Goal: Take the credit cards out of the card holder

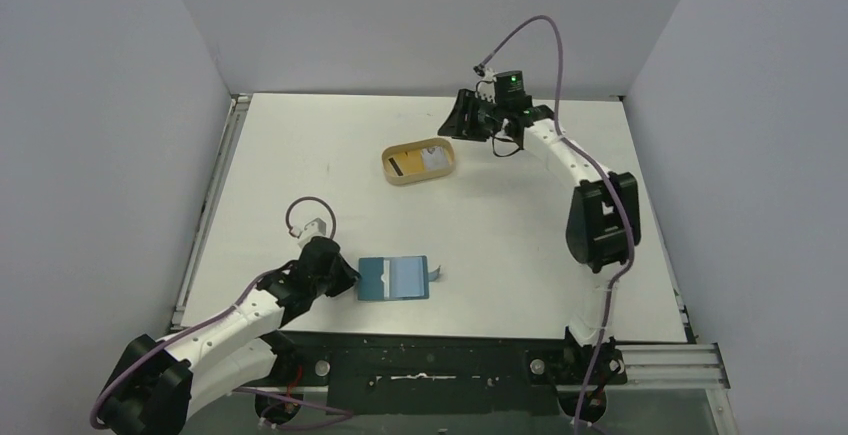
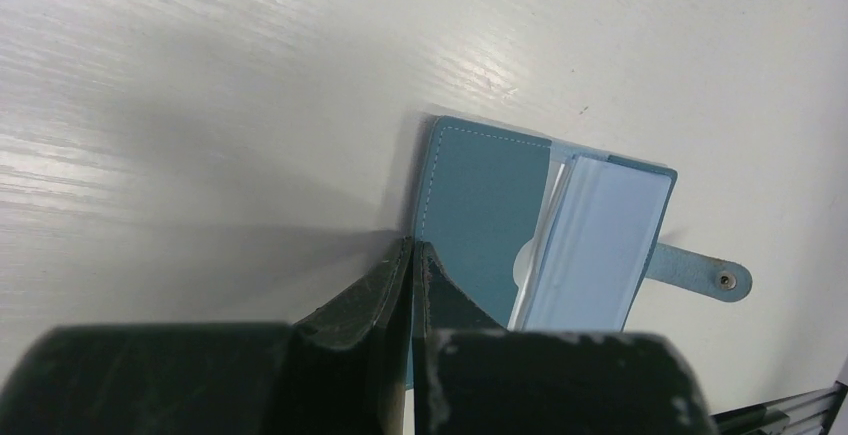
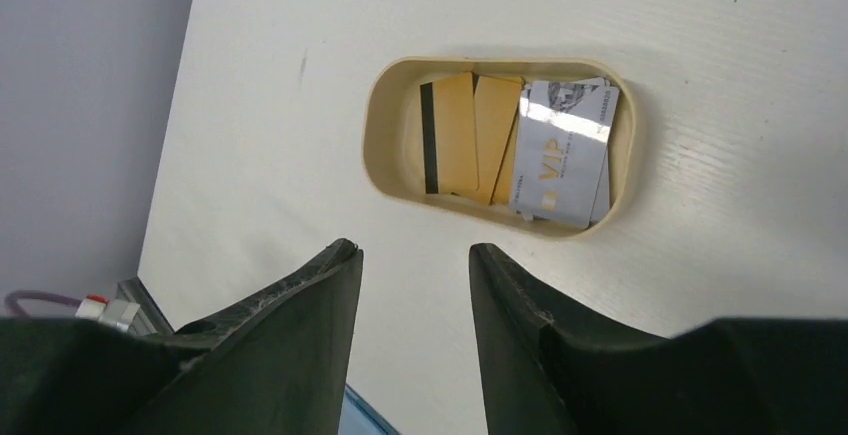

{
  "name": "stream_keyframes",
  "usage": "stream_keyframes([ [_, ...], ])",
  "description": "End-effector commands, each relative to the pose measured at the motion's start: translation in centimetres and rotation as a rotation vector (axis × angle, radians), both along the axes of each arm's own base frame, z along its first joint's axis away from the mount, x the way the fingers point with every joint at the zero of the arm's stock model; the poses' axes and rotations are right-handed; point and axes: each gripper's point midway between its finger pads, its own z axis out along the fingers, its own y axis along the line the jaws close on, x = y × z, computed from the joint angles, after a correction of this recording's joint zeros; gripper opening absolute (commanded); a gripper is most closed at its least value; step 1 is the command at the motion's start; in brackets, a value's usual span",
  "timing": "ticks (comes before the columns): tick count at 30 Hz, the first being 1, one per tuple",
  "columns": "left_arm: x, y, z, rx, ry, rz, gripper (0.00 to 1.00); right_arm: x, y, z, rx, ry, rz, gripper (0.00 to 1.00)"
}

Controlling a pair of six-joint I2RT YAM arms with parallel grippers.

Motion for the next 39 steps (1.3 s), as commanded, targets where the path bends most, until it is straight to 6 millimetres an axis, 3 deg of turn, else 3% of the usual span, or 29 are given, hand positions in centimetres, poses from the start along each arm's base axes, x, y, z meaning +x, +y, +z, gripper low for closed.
stream_keyframes([
  [1, 0.7, 0.8, 1.6, 0.052, -0.025, 0.005, 0.0, -7.9, 1.7, 2.3, -0.174, -0.084, 0.141, 0.45],
  [5, 1.0, 0.5, 2.2, 0.049, -0.027, -0.004, 0.0, -15.8, 2.1, -3.0, -0.209, 0.054, 0.19, 0.48],
  [9, 1.1, 0.4, 2.8, 0.048, -0.035, -0.009, 0.0, -20.7, 1.6, -4.1, -0.235, 0.131, 0.218, 0.49],
  [13, 1.2, 0.6, 3.1, 0.05, -0.041, -0.005, 0.0, -23.5, 0.4, -4.2, -0.312, 0.159, 0.237, 0.52],
  [20, 1.0, 0.6, 3.1, 0.049, -0.039, -0.006, 0.0, -25.9, -1.1, -5.4, -0.352, 0.216, 0.23, 0.52],
  [27, 0.7, 0.8, 3.0, 0.052, -0.033, -0.004, 0.0, -28.1, 1.0, -7.1, -0.331, 0.277, 0.249, 0.49],
  [39, 0.1, 1.2, 2.8, 0.049, -0.028, 0.003, 0.0, -28.0, 2.7, -9.1, -0.31, 0.327, 0.214, 0.43],
])
